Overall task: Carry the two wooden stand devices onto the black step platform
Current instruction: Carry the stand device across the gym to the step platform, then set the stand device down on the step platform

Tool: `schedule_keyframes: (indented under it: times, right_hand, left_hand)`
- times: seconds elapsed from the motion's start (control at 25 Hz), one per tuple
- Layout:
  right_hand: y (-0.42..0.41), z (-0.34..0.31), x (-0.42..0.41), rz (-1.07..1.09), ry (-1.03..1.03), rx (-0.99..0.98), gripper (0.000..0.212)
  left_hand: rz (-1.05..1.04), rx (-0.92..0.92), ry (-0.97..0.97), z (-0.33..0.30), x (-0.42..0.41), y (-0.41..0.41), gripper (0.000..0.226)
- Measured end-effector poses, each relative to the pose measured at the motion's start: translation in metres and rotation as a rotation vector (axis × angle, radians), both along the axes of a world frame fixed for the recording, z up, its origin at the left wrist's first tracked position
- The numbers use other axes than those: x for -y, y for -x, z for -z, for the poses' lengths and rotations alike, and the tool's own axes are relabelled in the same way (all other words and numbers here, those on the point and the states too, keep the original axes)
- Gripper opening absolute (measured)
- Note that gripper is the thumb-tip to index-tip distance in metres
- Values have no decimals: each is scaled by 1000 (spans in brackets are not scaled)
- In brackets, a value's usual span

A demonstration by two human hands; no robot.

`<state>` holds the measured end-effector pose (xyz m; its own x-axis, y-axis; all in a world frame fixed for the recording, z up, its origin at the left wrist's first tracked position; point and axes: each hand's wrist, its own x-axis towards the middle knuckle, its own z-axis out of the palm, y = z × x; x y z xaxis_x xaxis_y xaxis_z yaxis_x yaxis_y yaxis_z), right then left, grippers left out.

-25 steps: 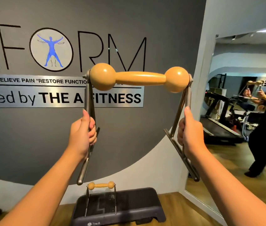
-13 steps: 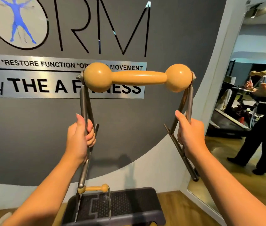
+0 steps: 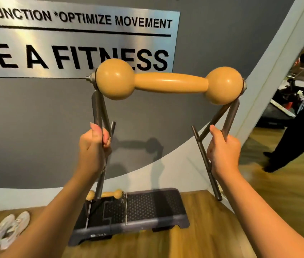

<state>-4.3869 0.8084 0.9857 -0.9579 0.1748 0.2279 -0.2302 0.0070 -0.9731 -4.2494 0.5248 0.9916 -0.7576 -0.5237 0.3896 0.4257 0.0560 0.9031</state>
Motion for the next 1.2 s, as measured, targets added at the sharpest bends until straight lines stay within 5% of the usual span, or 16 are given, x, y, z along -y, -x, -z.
schedule_keyframes:
  times: [0.2,0.56,0.76,1.2]
  right_hand:
    - [55,49,9,15,-17,62,42]
    - [167,178,-10,-43,-21,134,38]
    - [216,281,-9,-44,-1,206,44]
    - [265,525,40,0,-71,272,40]
  left_hand:
    - [-44,82,70,47,1,61,84]
    - [-163,308,56,184,-11,164,47]
    - [-102,404,64,276,-21,206,54]
    - [-155,484,-319,520,13,275,40]
